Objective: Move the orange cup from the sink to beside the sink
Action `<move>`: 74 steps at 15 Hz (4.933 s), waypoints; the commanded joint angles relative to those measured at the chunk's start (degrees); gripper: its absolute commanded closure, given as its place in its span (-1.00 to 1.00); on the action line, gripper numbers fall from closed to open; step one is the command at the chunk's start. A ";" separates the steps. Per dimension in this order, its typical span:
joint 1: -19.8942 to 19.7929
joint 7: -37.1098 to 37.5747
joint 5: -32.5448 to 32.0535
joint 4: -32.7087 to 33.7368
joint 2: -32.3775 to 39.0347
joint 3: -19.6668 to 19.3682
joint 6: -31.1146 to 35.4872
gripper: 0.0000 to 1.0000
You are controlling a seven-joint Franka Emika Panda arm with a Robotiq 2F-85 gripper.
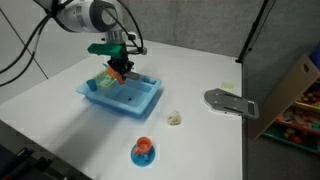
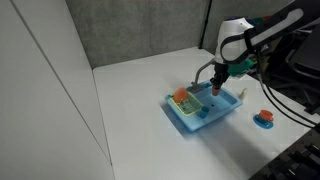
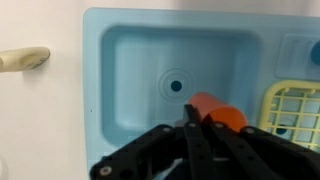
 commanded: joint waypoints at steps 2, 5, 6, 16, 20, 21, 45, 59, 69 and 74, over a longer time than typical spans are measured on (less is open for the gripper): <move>0.16 -2.54 0.16 -4.19 -5.32 1.52 0.29 0.94; 0.48 -4.32 0.39 -6.41 -7.72 3.07 0.24 0.94; 0.73 -4.66 0.30 -7.31 -8.57 3.52 0.39 0.94; 3.55 -6.80 0.67 -14.49 -15.67 7.18 1.71 0.94; 4.27 -8.71 0.87 -15.78 -16.04 8.83 2.85 0.94; 4.37 -9.77 0.84 -15.93 -15.86 9.29 3.20 0.94; 4.96 -24.37 -0.12 -15.22 -11.69 12.48 5.07 0.95; 5.45 -31.61 -4.90 -12.54 -8.11 13.18 7.91 0.94; 5.35 -34.12 -7.60 -7.45 -3.31 13.28 7.21 0.94; 5.32 -34.83 -7.73 -5.58 -1.21 13.09 6.89 0.94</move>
